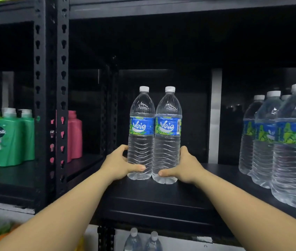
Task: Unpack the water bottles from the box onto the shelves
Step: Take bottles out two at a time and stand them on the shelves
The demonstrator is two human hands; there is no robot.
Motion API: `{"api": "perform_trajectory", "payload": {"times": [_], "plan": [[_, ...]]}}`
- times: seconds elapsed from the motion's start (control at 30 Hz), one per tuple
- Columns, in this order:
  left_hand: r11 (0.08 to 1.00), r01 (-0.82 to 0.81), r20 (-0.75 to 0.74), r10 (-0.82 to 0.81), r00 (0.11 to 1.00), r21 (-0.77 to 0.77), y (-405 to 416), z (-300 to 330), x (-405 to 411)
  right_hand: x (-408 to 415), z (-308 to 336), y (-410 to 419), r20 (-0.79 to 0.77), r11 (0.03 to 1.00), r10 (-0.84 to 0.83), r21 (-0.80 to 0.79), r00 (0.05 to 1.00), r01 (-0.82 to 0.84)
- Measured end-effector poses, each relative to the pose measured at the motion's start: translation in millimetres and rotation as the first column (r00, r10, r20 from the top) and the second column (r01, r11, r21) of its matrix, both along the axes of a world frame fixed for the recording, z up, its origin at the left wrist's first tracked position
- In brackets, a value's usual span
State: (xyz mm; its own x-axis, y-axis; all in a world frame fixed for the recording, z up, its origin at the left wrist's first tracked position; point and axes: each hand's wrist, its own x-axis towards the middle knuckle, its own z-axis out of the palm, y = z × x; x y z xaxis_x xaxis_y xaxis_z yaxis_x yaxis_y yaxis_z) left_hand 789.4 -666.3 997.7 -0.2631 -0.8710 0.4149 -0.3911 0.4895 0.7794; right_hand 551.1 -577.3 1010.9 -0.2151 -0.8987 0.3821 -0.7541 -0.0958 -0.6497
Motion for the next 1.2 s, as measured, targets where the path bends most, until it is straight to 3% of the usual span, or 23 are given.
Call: {"api": "perform_trajectory", "payload": {"times": [0.27,0.47,0.7,0.83,1.2], "plan": [[0.999,-0.018,0.286,0.032,0.958,-0.051,-63.0,17.7,-12.9,-15.5,9.6,-63.1,-0.048,0.997,-0.005,0.077,0.999,0.009],[0.994,0.098,0.427,-0.066,0.902,-0.054,-91.6,35.4,-24.9,-26.4,15.7,-94.7,0.044,0.987,-0.001,0.159,0.999,-0.006],[0.981,0.190,0.405,-0.159,0.900,-0.036,-115.7,36.0,-33.1,-43.5,13.9,-124.0,0.020,0.989,0.025,0.148,0.999,-0.028],[0.990,0.119,0.331,-0.089,0.939,-0.073,-116.0,24.7,-32.1,-55.4,1.2,-136.7,-0.016,0.987,0.131,0.093,0.991,-0.129],[0.996,-0.007,0.316,0.036,0.948,-0.093,-117.6,18.5,-37.0,-46.3,-3.5,-122.3,0.004,0.995,0.049,0.089,0.999,-0.049]]}}
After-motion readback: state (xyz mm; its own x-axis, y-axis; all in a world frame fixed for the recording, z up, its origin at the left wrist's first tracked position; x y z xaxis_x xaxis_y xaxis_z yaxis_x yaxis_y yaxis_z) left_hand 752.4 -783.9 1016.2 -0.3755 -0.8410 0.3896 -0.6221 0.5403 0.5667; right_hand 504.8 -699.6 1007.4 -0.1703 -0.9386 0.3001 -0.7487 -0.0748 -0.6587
